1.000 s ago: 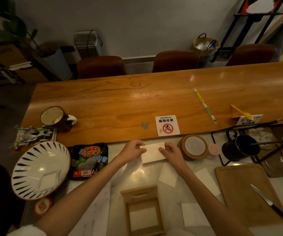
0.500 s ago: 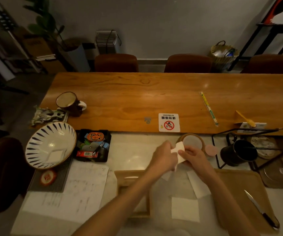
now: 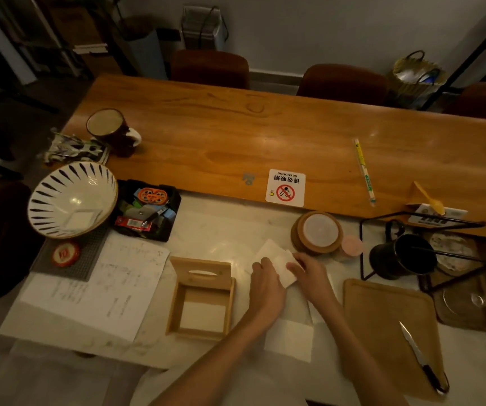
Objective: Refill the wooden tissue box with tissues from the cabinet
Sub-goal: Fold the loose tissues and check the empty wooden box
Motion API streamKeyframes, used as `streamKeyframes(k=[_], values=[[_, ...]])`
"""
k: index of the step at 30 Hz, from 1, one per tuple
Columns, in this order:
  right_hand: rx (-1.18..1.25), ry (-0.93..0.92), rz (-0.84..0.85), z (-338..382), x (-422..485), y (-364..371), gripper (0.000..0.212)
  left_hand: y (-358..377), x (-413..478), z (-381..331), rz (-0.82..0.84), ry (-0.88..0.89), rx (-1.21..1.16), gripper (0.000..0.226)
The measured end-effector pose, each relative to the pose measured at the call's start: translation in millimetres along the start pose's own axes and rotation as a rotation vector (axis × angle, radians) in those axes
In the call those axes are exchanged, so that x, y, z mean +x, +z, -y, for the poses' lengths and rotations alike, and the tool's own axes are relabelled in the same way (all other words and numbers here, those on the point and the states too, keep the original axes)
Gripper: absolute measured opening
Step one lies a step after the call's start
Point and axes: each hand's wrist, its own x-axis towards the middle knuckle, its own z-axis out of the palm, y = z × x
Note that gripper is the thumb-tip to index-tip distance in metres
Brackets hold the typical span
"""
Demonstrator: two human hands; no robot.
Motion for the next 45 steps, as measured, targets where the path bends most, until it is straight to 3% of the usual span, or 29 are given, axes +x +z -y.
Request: streamKeyframes(k=[5, 9, 13, 16, 22, 26, 29, 32, 40, 45], values=[[-0.218, -0.086, -0.081, 1.9, 19.0, 27.7, 0.014, -1.7, 21.7, 4.8, -0.117, -0.044, 0.195, 0.028], [-0.407, -0.106, -0.17, 1.5, 14.9, 46.7, 0.031, 2.4, 28.3, 12.7, -0.103, -0.121, 0.297, 0.029], [-0.539, -0.001, -0.196, 2.0, 13.9, 57.5, 0.056, 7.2, 29.0, 19.0, -0.074, -0.099, 0.304, 0.031], [-0.571, 0.028, -0.202, 3.3, 12.0, 56.6, 0.054, 6.4, 28.7, 23.2, -0.075, -0.048, 0.208, 0.029], [0.007, 0.126, -0.174, 3.1, -14.6, 29.4, 0.021, -7.0, 18.3, 27.7, -0.034, 0.068, -0.35, 0.042], [0.638, 0.282, -0.162, -5.9, -49.4, 10.1, 0.025, -14.2, 5.7, 27.0, 0.163, 0.034, -0.558, 0.036], [0.722, 0.271, -0.124, -15.4, -75.8, 5.4, 0.03, -14.7, -1.3, 28.6, 0.227, 0.082, -0.519, 0.019], [0.633, 0.214, -0.114, -18.1, -91.9, 6.0, 0.028, -13.6, -7.8, 24.8, 0.302, 0.102, -0.478, 0.018], [-0.062, 0.382, -0.472, -40.2, -92.6, 11.2, 0.025, 23.7, 27.9, -27.8, 0.333, 0.41, 0.063, 0.035], [-0.336, 0.434, -0.447, -35.8, -84.8, 7.8, 0.025, 51.0, 47.1, -42.4, 0.379, 0.567, 0.398, 0.039]])
